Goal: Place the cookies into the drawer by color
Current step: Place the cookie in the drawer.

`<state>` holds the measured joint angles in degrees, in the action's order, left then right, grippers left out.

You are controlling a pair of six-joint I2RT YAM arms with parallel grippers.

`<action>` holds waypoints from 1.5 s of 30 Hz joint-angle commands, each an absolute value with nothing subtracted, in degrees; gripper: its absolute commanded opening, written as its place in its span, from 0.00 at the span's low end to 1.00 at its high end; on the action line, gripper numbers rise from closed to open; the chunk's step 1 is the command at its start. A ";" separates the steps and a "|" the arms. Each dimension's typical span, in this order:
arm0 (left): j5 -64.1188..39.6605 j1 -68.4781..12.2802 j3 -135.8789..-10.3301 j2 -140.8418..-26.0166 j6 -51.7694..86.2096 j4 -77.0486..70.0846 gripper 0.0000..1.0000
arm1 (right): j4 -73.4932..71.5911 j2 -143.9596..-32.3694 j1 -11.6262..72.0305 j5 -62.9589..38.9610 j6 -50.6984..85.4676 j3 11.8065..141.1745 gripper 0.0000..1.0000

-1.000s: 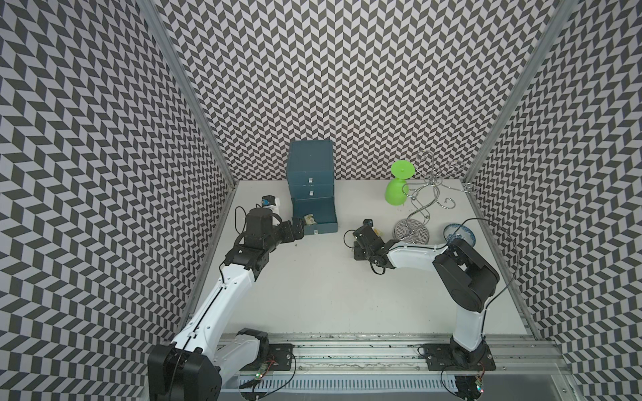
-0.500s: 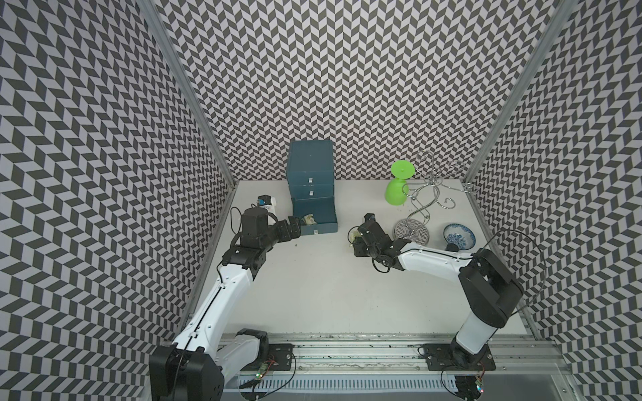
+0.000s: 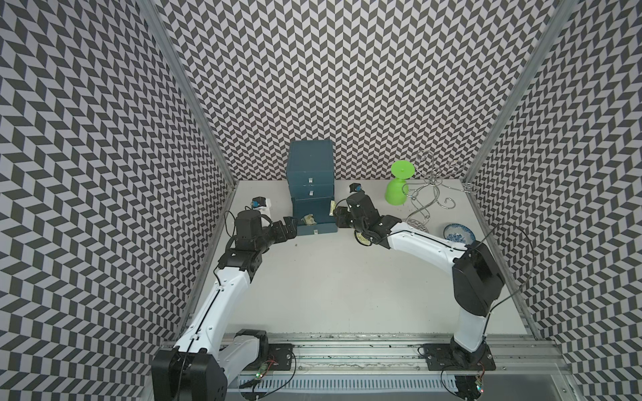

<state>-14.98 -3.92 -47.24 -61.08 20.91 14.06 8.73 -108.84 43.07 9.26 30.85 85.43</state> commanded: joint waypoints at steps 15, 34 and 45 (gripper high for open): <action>-18.53 -1.33 -45.86 -60.51 22.23 10.61 0.97 | 8.64 -131.72 43.50 12.06 25.05 107.78 0.49; -19.58 0.44 -45.97 -61.51 22.24 10.20 0.97 | 11.53 -138.08 43.51 11.34 22.30 115.99 0.65; -20.03 0.89 -45.91 -61.79 22.24 10.27 0.97 | 8.21 -124.91 43.59 14.05 19.14 106.48 0.65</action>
